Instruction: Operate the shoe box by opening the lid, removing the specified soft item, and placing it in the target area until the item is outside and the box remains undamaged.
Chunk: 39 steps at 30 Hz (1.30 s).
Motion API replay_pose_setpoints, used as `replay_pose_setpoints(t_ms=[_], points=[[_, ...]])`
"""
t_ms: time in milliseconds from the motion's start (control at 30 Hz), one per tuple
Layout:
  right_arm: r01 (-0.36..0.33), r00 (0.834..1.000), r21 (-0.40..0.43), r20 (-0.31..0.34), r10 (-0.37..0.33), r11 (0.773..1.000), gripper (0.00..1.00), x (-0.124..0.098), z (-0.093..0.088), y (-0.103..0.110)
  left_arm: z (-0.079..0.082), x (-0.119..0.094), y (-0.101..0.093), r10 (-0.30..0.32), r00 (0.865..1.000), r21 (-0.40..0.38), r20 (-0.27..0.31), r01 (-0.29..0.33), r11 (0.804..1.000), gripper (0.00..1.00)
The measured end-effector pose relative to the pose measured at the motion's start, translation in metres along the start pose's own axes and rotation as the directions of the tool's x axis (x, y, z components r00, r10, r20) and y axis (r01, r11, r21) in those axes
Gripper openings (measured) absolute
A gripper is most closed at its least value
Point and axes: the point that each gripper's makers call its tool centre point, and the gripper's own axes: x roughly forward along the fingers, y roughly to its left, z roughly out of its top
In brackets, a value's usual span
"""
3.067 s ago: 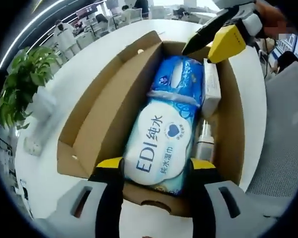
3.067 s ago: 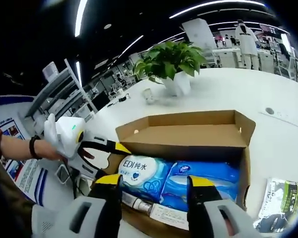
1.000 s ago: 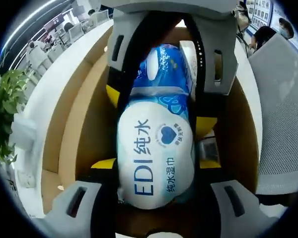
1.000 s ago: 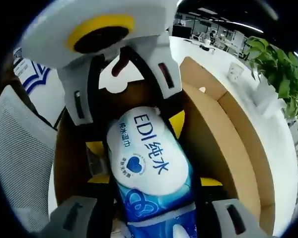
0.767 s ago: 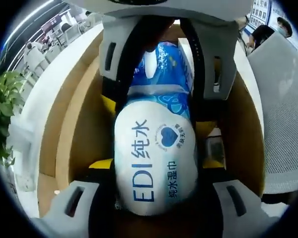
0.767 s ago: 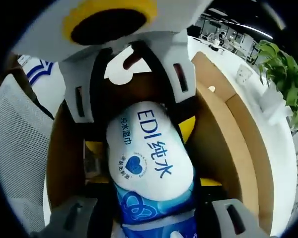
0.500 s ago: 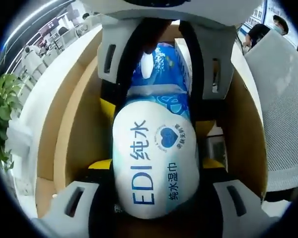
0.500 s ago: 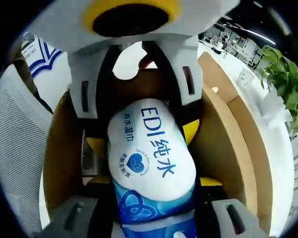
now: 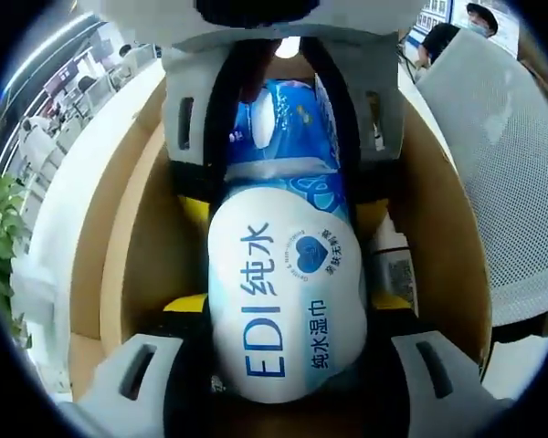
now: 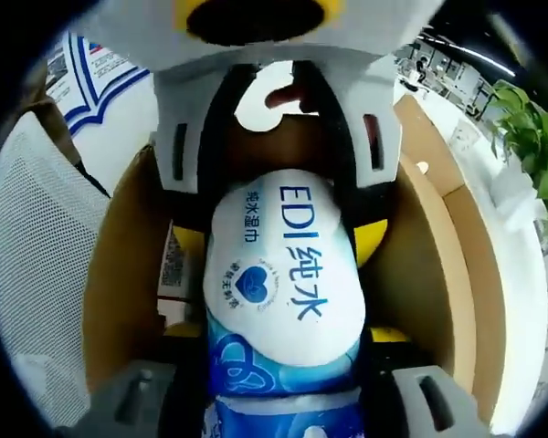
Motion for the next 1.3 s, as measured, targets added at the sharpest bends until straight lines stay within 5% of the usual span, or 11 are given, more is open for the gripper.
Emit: replay_pose_setpoints(t_ms=[533, 767, 1300], points=[[-0.048, 0.998, -0.005, -0.033, 0.048, 0.999, 0.64, 0.004, -0.001, 0.003, -0.002, 0.004, 0.001, -0.034, 0.999, -0.042, 0.022, 0.035, 0.999, 0.67], [-0.028, 0.999, -0.020, 0.018, 0.028, 0.999, 0.58, -0.002, 0.003, 0.002, 0.000, 0.000, 0.001, -0.020, 1.000, -0.013, 0.019, 0.020, 1.000, 0.65], [-0.042, 0.997, 0.011, 0.064, 0.041, 0.999, 0.56, -0.024, 0.013, 0.011, 0.015, -0.019, -0.005, -0.093, 0.995, -0.015, 0.021, 0.093, 0.996, 0.63]])
